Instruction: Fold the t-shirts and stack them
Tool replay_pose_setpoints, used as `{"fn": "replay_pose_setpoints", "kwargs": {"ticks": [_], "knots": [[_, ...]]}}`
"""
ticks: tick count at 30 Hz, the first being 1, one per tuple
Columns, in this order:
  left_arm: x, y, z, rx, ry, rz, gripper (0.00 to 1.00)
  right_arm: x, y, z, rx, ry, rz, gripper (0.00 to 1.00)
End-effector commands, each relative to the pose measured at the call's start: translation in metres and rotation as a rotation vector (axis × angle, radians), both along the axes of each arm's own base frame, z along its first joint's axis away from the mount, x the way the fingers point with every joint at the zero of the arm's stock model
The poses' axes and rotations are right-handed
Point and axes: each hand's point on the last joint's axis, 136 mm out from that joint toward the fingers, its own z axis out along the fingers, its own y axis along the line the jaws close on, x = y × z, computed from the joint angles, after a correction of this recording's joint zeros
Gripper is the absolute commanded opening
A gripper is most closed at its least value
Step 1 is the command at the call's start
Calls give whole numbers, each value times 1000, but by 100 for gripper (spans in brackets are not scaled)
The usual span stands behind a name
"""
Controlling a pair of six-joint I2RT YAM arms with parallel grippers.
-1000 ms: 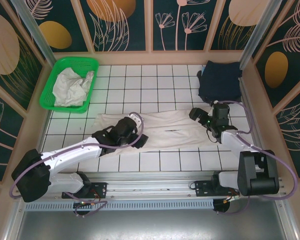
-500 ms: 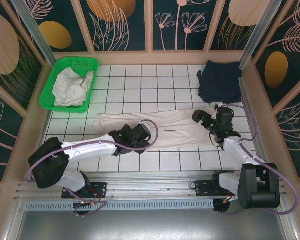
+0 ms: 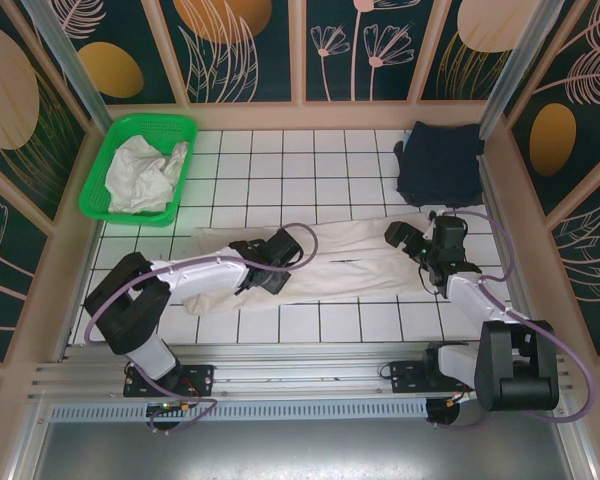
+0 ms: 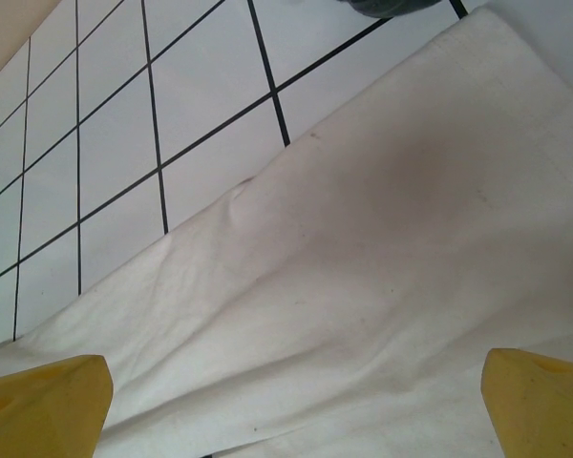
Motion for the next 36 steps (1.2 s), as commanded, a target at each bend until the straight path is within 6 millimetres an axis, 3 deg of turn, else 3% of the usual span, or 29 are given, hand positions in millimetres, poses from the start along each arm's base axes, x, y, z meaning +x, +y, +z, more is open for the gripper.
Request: {"fn": "replay_pose_setpoints", "kwargs": {"ticks": [1, 8, 12, 18, 22, 30, 36], "knots": [[0, 0, 26, -170, -6, 215, 78, 0, -4, 0, 3, -17, -19, 99], [-19, 30, 29, -566, -112, 538, 79, 2, 4, 0, 40, -28, 17, 99], [-20, 44, 19, -547, -112, 587, 80, 2, 6, -1, 50, -31, 26, 99], [-7, 40, 5, -518, -71, 607, 79, 1, 5, -2, 45, -28, 20, 99], [-5, 34, 0, -541, -45, 590, 65, 1, 5, 0, 46, -34, 18, 99], [-7, 39, -2, -502, -46, 584, 26, 1, 6, -3, 52, -27, 23, 99], [-7, 50, 6, -425, -72, 570, 21, 1, 6, -2, 52, -31, 20, 99]]}}
